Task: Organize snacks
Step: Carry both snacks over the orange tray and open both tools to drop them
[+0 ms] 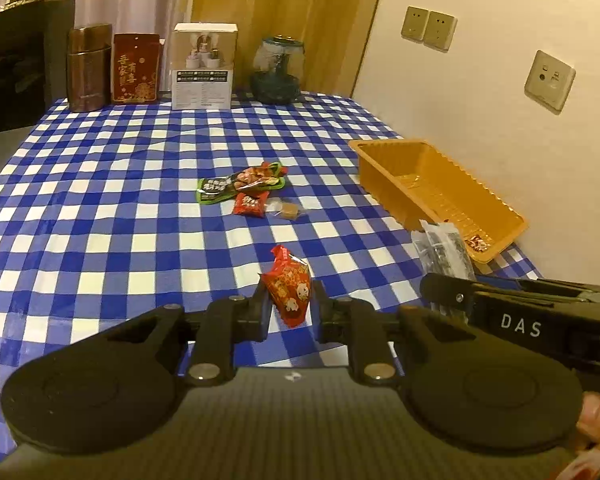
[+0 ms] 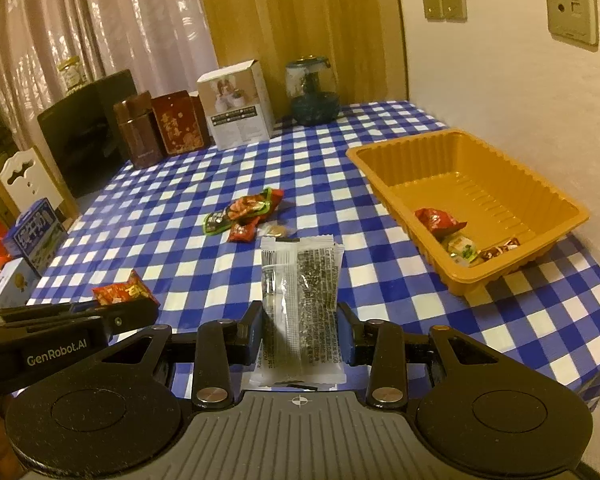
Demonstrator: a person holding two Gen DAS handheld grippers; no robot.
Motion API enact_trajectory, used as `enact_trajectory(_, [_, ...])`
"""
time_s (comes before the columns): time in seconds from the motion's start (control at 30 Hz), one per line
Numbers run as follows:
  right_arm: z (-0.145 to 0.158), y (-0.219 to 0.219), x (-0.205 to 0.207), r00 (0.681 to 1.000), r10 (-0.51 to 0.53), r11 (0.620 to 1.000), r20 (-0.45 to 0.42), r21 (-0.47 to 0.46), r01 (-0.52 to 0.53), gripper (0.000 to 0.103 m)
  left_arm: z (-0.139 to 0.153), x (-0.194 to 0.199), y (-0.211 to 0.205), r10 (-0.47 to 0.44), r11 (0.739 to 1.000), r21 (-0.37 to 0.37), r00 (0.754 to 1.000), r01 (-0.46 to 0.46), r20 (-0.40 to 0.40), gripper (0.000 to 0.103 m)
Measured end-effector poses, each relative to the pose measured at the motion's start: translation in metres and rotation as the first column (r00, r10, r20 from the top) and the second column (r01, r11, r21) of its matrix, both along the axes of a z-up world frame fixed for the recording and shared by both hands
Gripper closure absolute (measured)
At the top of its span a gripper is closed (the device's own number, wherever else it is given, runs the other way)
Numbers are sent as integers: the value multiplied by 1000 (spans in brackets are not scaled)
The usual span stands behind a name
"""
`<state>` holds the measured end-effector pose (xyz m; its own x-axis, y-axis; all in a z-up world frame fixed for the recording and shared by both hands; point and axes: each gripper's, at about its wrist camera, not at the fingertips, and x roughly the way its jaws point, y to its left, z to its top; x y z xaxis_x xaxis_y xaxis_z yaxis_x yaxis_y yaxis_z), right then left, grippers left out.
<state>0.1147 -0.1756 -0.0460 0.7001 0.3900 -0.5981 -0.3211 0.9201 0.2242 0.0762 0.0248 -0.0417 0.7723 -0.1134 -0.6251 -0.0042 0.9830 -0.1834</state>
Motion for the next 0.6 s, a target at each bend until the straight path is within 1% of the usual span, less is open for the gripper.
enact_trajectory(0.13, [6,-11,4,999,-29,1000,15,-2,29,65,3,8,-8,-24,1000,-7,1000,24,7,86])
enact_trajectory(0.27, [12,-30,11,997,-67,998,33,-9,68,65,7,21,-25,-60,998,-12,998,60,12,86])
enact_trajectory(0.6, [24,-94,50,985,-154,986,73,-49,158,65,20,66,-88,-172,985,-15,984,173,50,86])
